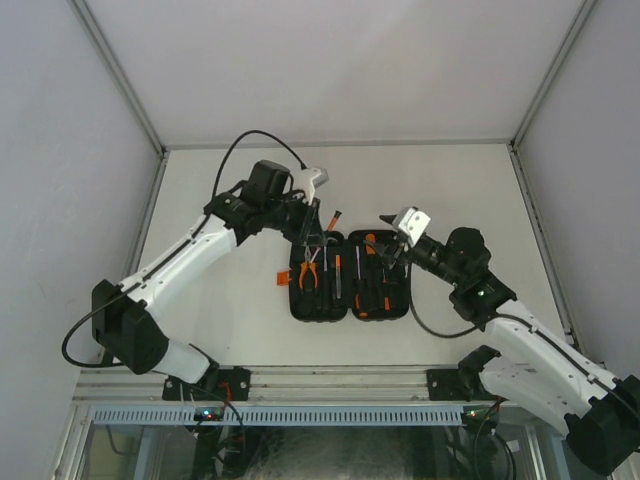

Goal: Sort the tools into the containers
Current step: Pick up the screwdriver from the center of the board.

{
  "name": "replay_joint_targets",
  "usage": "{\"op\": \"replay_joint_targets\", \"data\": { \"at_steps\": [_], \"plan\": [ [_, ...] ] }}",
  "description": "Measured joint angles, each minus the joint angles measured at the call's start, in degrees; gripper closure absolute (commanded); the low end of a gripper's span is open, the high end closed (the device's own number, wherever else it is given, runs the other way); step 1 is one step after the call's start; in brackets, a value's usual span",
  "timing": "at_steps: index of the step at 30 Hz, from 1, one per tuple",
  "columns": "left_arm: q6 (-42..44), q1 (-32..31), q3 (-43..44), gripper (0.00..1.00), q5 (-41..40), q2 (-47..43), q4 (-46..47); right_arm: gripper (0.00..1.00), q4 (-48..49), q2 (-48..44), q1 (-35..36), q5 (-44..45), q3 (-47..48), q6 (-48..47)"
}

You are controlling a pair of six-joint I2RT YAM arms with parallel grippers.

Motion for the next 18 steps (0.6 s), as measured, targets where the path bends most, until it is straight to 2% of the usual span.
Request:
{"op": "replay_joint_targets", "data": {
  "at_steps": [9, 12, 18],
  "plan": [
    [2.91, -5.99, 0.04, 1.00, 3.08, -0.83, -2.62, 0.40, -10.40, -0.94, 7.30, -7.65, 0.04, -36.24],
    [3.63, -7.41, 0.20, 1.00, 3.26, -0.74, -3.69, 0.41, -14.75, -0.33, 8.70, -8.02, 0.57, -44.61],
    [4.85, -9.81, 0.20, 1.00, 3.41, 0.26, -5.14, 0.43, -20.87, 2.67, 11.74, -4.59, 2.89, -55.23]
  ]
}}
